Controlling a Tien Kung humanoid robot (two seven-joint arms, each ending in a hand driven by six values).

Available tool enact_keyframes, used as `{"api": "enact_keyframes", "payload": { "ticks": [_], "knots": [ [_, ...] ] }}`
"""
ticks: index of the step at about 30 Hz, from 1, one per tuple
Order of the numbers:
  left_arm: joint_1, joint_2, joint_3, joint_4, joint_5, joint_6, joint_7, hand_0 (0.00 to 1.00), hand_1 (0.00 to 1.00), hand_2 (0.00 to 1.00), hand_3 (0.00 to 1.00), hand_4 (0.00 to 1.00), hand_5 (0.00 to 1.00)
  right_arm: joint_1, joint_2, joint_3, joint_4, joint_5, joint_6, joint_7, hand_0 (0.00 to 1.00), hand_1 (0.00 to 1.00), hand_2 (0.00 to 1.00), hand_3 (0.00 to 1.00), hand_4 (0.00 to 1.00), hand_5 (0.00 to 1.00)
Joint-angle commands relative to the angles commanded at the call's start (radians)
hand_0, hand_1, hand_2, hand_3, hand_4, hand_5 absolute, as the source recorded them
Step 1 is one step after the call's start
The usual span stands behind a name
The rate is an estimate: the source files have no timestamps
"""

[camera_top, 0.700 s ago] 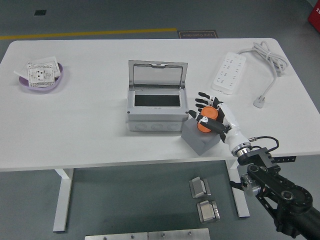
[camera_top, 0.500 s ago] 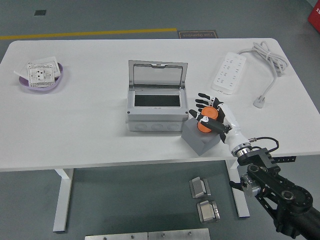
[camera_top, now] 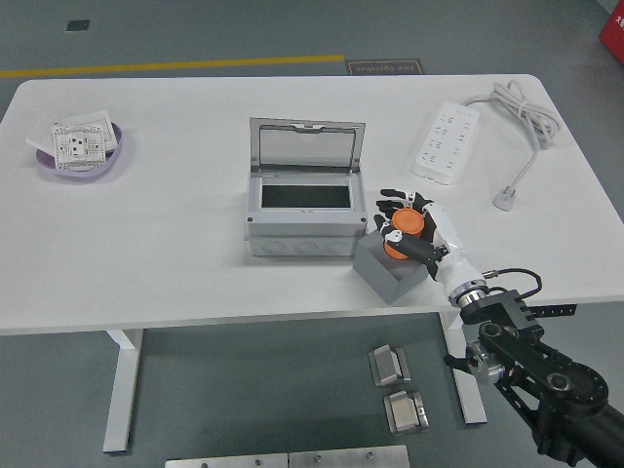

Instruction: Pick up the cylinder from the cube,place it in the box,flap close box

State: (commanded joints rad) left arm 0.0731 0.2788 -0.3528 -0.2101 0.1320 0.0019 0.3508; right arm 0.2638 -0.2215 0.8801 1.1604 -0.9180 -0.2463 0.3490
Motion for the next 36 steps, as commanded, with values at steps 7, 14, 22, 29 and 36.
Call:
{"api": "enact_keyframes", "payload": {
  "ticks": [7,14,22,29,36],
  "knots": [
    [0.0,0.001,0.0,0.001,0.002,0.012,-0.017,0.975,0.949,0.953,0.998,0.998,0.662,0.001,-0.002,-0.006,0.002,0.004,-0.007,-0.003,0.757,0.701,0.627,0.644,0.167,0.002],
    [0.0,0.001,-0.003,0.0,0.003,0.023,-0.033,0.963,0.929,0.93,0.996,0.998,0.651,0.005,-0.005,-0.011,0.013,-0.002,-0.016,-0.012,0.746,0.668,0.565,0.543,0.002,0.002],
    [0.001,0.0,-0.002,0.0,0.001,0.032,-0.048,0.956,0.919,0.922,0.988,0.998,0.651,0.014,-0.017,-0.006,0.056,-0.008,-0.011,-0.013,0.679,0.607,0.486,0.368,0.002,0.002],
    [0.002,0.0,0.0,0.0,-0.001,0.037,-0.056,0.953,0.91,0.915,0.981,0.998,0.645,0.028,-0.029,0.0,0.083,-0.007,-0.007,-0.012,0.682,0.543,0.352,0.219,0.002,0.002],
    [0.002,0.0,0.004,0.0,-0.005,0.04,-0.061,0.946,0.904,0.906,0.973,0.998,0.631,0.055,-0.039,-0.008,0.117,-0.029,-0.033,-0.02,0.706,0.521,0.294,0.199,0.003,0.002]
  ]
}}
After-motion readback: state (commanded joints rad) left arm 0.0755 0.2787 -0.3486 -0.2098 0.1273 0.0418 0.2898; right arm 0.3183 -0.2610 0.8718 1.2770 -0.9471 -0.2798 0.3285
